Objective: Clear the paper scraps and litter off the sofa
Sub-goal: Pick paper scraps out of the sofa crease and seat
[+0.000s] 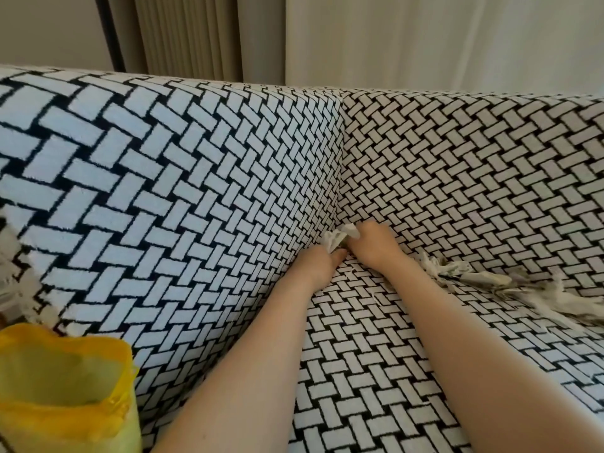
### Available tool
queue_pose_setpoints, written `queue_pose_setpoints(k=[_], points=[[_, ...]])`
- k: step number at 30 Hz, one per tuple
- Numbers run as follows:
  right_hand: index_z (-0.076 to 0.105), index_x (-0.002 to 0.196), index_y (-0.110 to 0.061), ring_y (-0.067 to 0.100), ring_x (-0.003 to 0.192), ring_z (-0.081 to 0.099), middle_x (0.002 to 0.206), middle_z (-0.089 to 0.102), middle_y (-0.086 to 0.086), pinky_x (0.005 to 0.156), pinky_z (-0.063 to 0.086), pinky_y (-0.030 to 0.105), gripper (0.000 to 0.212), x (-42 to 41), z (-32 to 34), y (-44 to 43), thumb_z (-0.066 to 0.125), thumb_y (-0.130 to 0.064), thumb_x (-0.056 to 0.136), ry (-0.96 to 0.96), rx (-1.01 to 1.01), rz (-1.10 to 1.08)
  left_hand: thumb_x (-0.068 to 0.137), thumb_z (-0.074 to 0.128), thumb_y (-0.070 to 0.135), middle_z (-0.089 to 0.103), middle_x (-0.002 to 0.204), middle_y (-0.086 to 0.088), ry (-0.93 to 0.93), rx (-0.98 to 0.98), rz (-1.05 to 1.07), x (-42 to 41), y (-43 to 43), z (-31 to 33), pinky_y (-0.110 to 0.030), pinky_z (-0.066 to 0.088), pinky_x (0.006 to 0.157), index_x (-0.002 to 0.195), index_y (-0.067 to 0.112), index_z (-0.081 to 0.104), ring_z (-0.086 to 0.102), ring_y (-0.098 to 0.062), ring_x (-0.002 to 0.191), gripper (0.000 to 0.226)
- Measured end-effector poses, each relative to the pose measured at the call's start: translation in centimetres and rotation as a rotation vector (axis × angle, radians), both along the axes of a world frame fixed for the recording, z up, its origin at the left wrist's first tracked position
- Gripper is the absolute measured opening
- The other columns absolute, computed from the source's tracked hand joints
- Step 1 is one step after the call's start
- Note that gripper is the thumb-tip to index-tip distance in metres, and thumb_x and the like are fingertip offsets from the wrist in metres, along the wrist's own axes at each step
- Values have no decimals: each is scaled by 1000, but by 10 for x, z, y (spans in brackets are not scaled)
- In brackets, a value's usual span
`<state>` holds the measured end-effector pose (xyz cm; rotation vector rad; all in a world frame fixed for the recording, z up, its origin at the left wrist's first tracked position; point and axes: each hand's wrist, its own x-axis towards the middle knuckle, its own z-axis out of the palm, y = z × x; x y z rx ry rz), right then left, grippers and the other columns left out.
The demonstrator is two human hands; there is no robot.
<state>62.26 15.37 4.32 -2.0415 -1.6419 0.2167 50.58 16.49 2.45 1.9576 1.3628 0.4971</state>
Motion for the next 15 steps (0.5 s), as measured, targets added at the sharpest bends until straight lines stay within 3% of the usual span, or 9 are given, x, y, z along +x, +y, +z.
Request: queue_pose_setpoints(k=[2, 4, 6, 8, 10, 13, 15], points=[[49, 66, -12, 22, 75, 52, 70, 52, 3, 53, 35, 23, 24, -4, 0, -1, 42, -13, 89, 4, -17, 39, 98, 35, 38, 51, 77, -2, 29, 11, 3, 1, 0, 1, -26, 33, 56, 111, 7, 58, 47, -16, 70, 41], [57, 83, -10, 20, 82, 52, 80, 55, 3, 61, 39, 27, 14, -6, 5, -3, 44, -15, 87, 114, -51, 81, 100, 29, 33, 48, 73, -1, 72, 31, -5, 0, -1, 2, -25, 32, 52, 110, 3, 59, 45, -14, 64, 44], [56, 107, -13, 19, 94, 50, 99, 56, 4, 76, 40, 29, 23, -7, 13, -3, 48, -20, 86, 255, -139, 135, 102, 25, 23, 55, 85, -6, 123, 53, -17, 1, -2, 3, -25, 38, 62, 112, 2, 58, 51, -18, 75, 40], [52, 118, -13, 20, 103, 49, 111, 54, 5, 87, 39, 32, 38, -9, 16, 3, 52, -30, 85, 358, -215, 117, 102, 24, 18, 59, 105, -12, 136, 71, -4, 1, -3, 4, -27, 40, 72, 117, 2, 55, 55, -23, 92, 38], [49, 124, -10, 22, 105, 50, 118, 55, 8, 85, 40, 31, 47, -12, 12, 12, 56, -34, 84, 388, -206, 2, 102, 22, 19, 58, 117, -14, 118, 70, 9, 2, -3, 3, -26, 39, 74, 119, 3, 54, 55, -23, 95, 39], [52, 121, -8, 23, 99, 54, 116, 58, 9, 74, 41, 28, 43, -19, 4, 18, 60, -28, 85, 158, -191, -139, 101, 22, 16, 56, 124, -16, 89, 55, 48, 1, -2, 2, -26, 38, 77, 123, 1, 52, 55, -26, 106, 40], [53, 119, -8, 24, 104, 56, 115, 59, 8, 73, 41, 27, 41, -21, 1, 20, 62, -27, 84, 134, -175, -188, 101, 24, 17, 55, 125, -15, 52, 54, 67, 0, -1, 2, -27, 39, 80, 125, 2, 51, 54, -26, 109, 39]])
